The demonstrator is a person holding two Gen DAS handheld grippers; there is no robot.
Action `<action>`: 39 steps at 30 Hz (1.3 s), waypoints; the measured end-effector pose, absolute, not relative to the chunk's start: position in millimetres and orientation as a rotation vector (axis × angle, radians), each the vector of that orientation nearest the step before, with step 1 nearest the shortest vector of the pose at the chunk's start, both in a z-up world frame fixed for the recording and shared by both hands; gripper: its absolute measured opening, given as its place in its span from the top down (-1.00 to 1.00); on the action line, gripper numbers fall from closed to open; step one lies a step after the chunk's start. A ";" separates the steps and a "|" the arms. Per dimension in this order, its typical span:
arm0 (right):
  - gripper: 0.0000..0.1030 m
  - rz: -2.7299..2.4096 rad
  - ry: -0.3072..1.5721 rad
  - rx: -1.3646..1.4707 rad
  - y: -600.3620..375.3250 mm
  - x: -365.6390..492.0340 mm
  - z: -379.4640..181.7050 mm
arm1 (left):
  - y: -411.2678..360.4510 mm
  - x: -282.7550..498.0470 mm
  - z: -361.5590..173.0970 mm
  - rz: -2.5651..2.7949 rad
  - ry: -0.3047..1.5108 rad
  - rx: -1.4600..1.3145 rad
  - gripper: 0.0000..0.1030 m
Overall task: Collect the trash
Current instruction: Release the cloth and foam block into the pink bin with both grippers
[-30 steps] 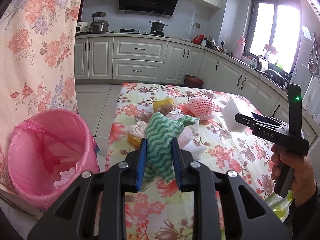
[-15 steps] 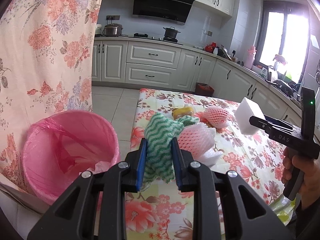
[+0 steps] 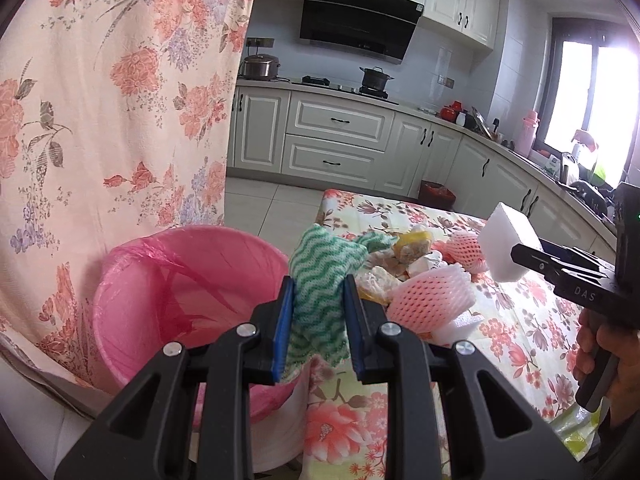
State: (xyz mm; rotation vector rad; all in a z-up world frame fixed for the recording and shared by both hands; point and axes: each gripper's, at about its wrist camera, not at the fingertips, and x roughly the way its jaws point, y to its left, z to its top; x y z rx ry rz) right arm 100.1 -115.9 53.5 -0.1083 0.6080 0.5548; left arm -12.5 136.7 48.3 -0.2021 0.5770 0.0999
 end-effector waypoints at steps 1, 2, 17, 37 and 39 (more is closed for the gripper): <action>-0.22 0.568 0.607 -0.114 -108.7 99.0 54.9 | 140.7 -14.1 48.6 0.110 0.576 -0.205 0.53; -0.22 0.582 0.606 -0.119 -100.7 98.4 56.1 | 145.1 -15.9 48.8 0.121 0.574 -0.209 0.53; -0.22 0.784 0.647 -0.188 22.7 85.2 50.8 | 209.2 -37.0 50.1 0.257 0.559 -0.256 0.53; -0.35 0.895 0.686 -0.267 111.1 82.2 27.3 | 249.6 -37.8 44.7 0.349 0.563 -0.305 -0.02; -0.47 0.901 0.681 -0.268 111.8 81.3 26.5 | 250.9 -36.2 43.9 0.349 0.565 -0.305 -0.03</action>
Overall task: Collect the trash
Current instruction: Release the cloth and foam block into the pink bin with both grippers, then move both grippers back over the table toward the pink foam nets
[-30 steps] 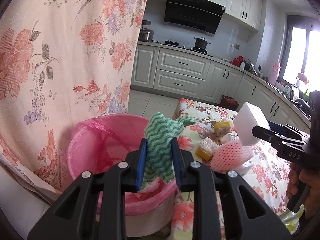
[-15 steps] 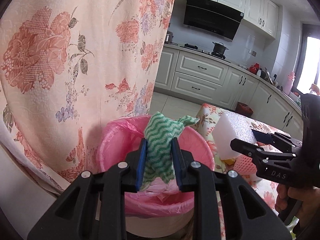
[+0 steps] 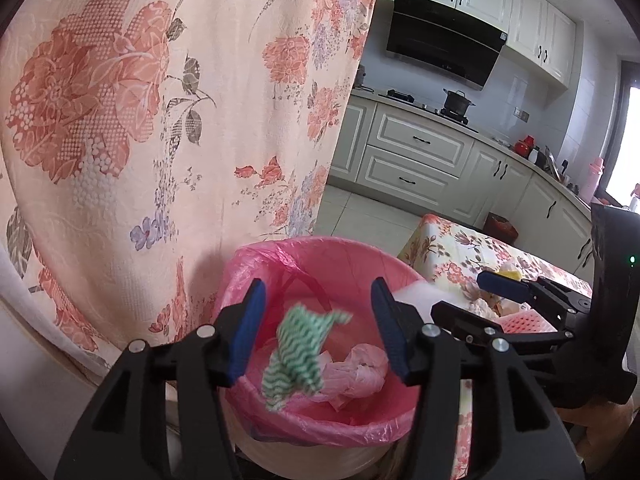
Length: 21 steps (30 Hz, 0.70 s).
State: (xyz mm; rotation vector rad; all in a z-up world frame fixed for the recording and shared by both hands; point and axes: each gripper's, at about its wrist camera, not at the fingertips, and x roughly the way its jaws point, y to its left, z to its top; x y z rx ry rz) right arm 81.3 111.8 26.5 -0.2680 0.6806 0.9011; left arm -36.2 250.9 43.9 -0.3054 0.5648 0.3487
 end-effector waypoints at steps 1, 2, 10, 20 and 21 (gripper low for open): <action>-0.47 0.898 0.680 -0.271 111.8 80.8 25.9 | 251.0 -36.4 43.4 0.350 0.565 -0.308 -0.03; -0.47 0.894 0.679 -0.271 110.1 80.6 25.7 | 250.5 -36.7 42.9 0.351 0.566 -0.310 -0.05; -0.49 0.862 0.653 -0.258 84.7 79.8 34.6 | 238.3 -40.9 40.9 0.330 0.563 -0.320 -0.13; -0.53 0.777 0.615 -0.219 18.9 75.9 49.3 | 212.4 -41.5 42.4 0.282 0.566 -0.312 -0.20; -0.54 0.765 0.613 -0.215 10.8 75.8 49.7 | 209.5 -41.1 42.6 0.276 0.567 -0.311 -0.20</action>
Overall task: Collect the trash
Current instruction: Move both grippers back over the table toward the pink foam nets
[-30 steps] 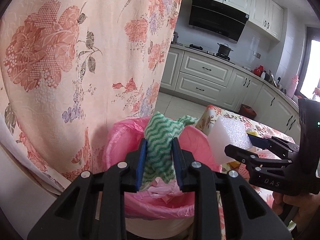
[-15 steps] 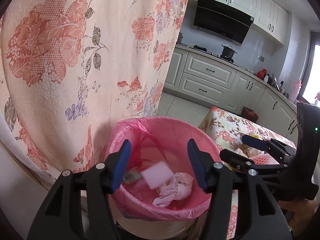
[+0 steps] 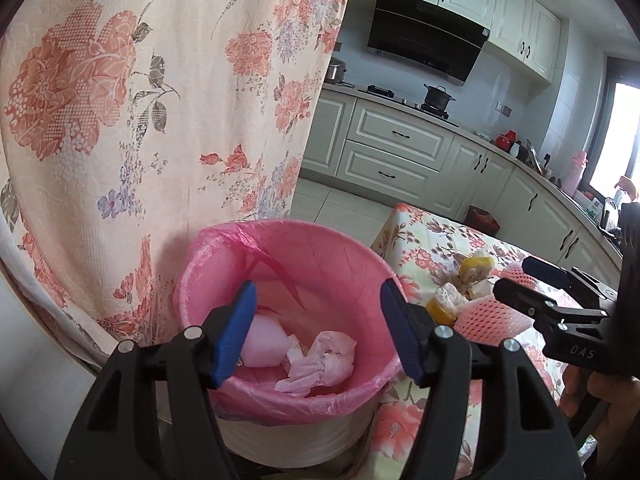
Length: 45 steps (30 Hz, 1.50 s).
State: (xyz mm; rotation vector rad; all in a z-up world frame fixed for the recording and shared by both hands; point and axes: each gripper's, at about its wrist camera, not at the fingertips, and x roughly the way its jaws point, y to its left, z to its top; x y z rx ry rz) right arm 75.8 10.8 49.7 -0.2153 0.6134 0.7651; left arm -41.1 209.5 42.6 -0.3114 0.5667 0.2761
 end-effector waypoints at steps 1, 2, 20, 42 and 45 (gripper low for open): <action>-0.54 0.754 0.613 -0.209 2.0 76.0 50.0 | 206.2 -40.1 42.5 0.269 0.568 -0.311 -0.21; -0.54 0.743 0.613 -0.203 -6.7 76.0 49.7 | 203.0 -39.2 42.7 0.261 0.569 -0.310 -0.21; -0.59 0.542 0.671 -0.112 -130.5 95.9 19.6 | 137.1 -7.3 48.3 0.118 0.591 -0.260 -0.25; -0.61 0.509 0.801 -0.154 -124.8 117.1 -55.1 | 66.2 65.4 14.5 -0.113 0.701 -0.287 -0.27; -0.61 0.510 0.811 -0.164 -118.7 119.6 -61.4 | 62.5 75.1 9.4 -0.134 0.717 -0.302 -0.27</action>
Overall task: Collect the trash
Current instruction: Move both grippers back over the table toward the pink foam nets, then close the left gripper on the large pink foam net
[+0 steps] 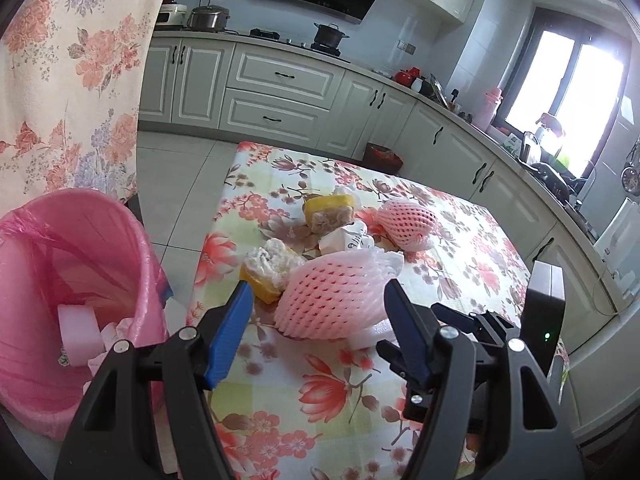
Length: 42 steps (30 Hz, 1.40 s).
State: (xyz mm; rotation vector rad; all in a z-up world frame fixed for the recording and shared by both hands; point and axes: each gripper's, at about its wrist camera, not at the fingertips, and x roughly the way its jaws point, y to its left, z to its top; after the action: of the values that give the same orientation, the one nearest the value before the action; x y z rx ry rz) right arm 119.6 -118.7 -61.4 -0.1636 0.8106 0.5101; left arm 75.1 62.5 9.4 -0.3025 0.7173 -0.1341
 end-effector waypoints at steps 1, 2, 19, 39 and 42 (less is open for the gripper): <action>-0.61 0.510 0.816 -0.167 -116.7 120.7 -63.7 | 60.3 77.6 8.3 -0.141 0.721 -0.303 -0.28; -0.61 0.509 0.820 -0.169 -115.3 121.9 -65.8 | 58.2 79.9 6.8 -0.148 0.725 -0.305 -0.27; -0.16 0.520 0.861 -0.148 -116.6 130.2 -82.3 | 43.0 121.7 -26.3 -0.214 0.814 -0.411 -0.50; -0.13 0.513 0.829 -0.116 -132.7 123.8 -65.9 | 55.7 113.1 -42.7 -0.198 0.860 -0.413 0.54; -0.14 0.512 0.817 -0.110 -136.4 120.8 -59.9 | 60.5 102.9 -33.1 -0.191 0.833 -0.417 0.54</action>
State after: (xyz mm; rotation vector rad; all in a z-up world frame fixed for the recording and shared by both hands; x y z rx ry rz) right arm 120.8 -136.4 -59.9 -0.1100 0.8170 0.5121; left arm 102.9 60.5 -33.1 -0.4170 0.8330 -0.1912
